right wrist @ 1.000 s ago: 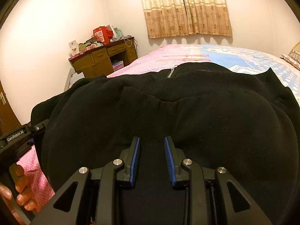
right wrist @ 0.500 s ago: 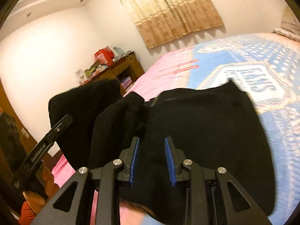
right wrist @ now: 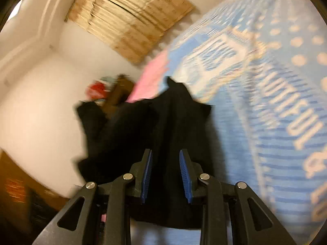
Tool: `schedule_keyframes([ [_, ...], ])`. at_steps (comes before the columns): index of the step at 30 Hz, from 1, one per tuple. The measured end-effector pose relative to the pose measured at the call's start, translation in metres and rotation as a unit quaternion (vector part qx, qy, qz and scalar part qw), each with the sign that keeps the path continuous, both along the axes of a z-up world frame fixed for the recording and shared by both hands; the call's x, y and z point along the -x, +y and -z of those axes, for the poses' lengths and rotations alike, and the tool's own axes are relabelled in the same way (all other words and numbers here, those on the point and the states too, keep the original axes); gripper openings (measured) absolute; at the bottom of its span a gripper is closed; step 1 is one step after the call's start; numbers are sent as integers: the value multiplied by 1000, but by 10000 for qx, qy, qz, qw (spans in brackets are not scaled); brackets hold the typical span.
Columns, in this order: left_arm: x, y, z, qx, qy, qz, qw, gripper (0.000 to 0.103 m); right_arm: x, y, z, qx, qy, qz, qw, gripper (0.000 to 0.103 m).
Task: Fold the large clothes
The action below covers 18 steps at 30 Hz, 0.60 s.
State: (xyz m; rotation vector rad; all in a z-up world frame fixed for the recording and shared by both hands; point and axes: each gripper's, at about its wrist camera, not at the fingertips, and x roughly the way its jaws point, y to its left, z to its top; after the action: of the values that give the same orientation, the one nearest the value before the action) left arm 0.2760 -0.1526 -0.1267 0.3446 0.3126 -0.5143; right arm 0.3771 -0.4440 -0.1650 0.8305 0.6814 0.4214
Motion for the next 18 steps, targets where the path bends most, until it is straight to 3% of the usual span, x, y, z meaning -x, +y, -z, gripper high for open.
schedule_keyframes([
  [1,0,3,-2,74,14,6,10000,14,-8,4,-12,-53,-98,-145,9998,69],
  [2,0,8,-4,146,23,12,9999,14,-16,10,-26,-8,-289,-301,9991,89],
  [4,-1,15,-7,289,62,37,9996,14,-42,38,-57,306,-812,-962,9916,90],
  [6,-2,6,-5,322,66,54,9994,14,-74,76,-82,880,-1138,-1624,9762,90],
  [8,-1,0,-5,285,31,63,9996,14,-103,106,-87,1126,-1180,-2118,9636,90],
  [10,-2,-1,-4,274,31,81,9996,14,-139,140,-78,1394,-926,-2657,9494,90],
  [12,-9,-2,-4,273,116,65,9995,14,-155,166,-66,1863,-824,-2998,9320,78],
  [13,-10,0,-3,291,154,58,9994,14,-157,176,-61,1950,-899,-3177,9235,57],
  [14,-9,1,-3,294,167,78,9994,14,-158,179,-59,1949,-954,-3250,9205,45],
  [16,-7,-3,-9,299,133,172,9993,14,-152,179,-63,2020,-1070,-3118,9222,37],
  [18,-2,-13,-21,321,27,327,9989,14,-146,163,-69,1873,-1043,-2835,9347,32],
])
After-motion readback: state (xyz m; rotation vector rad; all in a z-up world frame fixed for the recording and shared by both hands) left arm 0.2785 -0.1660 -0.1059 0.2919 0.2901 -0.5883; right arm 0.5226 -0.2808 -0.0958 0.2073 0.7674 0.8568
